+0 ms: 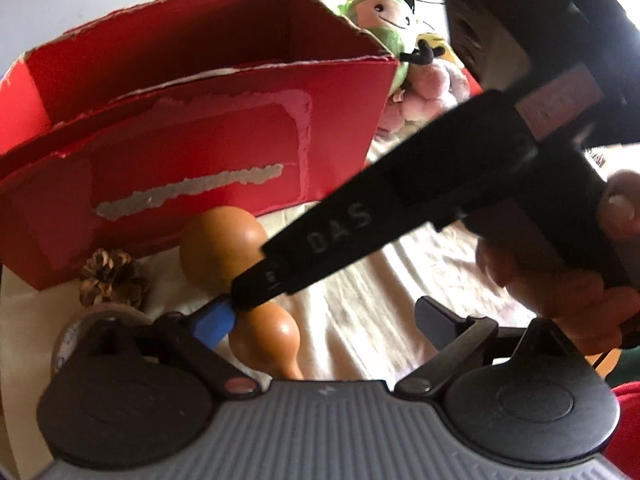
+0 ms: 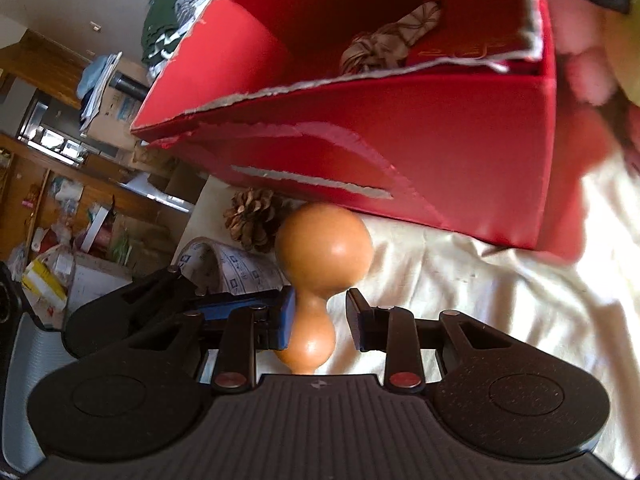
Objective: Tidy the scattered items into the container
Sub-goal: 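Close the right gripper around the neck of the orange gourd toy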
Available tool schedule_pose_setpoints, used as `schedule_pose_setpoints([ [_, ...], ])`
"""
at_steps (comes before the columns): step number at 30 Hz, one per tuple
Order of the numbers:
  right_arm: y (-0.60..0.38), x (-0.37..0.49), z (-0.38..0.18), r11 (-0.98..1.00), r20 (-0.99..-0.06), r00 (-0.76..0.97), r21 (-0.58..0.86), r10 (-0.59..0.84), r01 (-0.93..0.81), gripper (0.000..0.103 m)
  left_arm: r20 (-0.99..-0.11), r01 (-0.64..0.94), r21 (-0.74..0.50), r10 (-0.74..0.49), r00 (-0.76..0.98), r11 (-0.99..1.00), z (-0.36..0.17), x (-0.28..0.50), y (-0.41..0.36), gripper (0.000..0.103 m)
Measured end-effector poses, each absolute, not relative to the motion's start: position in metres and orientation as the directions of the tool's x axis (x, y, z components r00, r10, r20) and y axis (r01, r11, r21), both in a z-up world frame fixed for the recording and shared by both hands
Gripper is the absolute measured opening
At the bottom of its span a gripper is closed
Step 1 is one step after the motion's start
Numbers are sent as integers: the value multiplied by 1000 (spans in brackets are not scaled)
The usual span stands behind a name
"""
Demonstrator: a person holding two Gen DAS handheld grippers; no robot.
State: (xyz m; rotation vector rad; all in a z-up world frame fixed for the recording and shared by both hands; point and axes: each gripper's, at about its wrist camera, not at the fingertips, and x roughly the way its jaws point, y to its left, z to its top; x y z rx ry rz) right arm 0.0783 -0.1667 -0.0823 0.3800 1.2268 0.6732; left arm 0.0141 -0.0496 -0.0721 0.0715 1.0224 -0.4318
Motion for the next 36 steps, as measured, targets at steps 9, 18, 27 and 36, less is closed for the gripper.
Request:
schedule_pose_setpoints([
  [9,-202,79,-85,735,-717,167,651,677,-190,30,-825,464,-165,-380,419,870,-71,14,-67,98],
  [18,-217,70,-89,745,-720,189,648,667,-159,32,-845,432,-135,-331,420,892,-72,14,-62,94],
  [27,-204,78,-94,719,-699,165,680,695,-147,37,-883,343,-123,-260,391,931,-93,29,-57,66],
  [36,-210,75,-92,742,-720,180,656,670,-139,34,-884,341,-83,-227,408,936,-91,30,-59,42],
])
